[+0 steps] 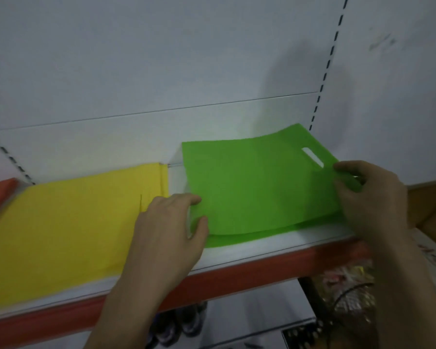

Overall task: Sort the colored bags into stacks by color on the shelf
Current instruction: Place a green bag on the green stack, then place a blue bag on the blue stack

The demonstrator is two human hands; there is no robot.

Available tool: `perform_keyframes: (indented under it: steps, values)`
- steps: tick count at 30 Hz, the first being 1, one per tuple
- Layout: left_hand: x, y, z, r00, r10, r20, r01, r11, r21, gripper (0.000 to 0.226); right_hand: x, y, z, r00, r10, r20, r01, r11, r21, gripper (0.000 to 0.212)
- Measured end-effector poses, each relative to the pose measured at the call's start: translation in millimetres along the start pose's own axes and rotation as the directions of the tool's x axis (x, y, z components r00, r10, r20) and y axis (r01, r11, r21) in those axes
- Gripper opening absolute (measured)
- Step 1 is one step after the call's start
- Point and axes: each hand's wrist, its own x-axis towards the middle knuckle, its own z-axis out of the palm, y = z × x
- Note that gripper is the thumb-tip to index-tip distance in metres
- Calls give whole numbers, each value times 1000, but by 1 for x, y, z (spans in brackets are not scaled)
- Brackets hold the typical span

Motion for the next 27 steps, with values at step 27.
perform_keyframes:
  steps: [27]
  values:
    - [-85,-178,-130,948,-304,-99,319,923,215,55,-137,-219,122,667,-574,475,525,814,248,41]
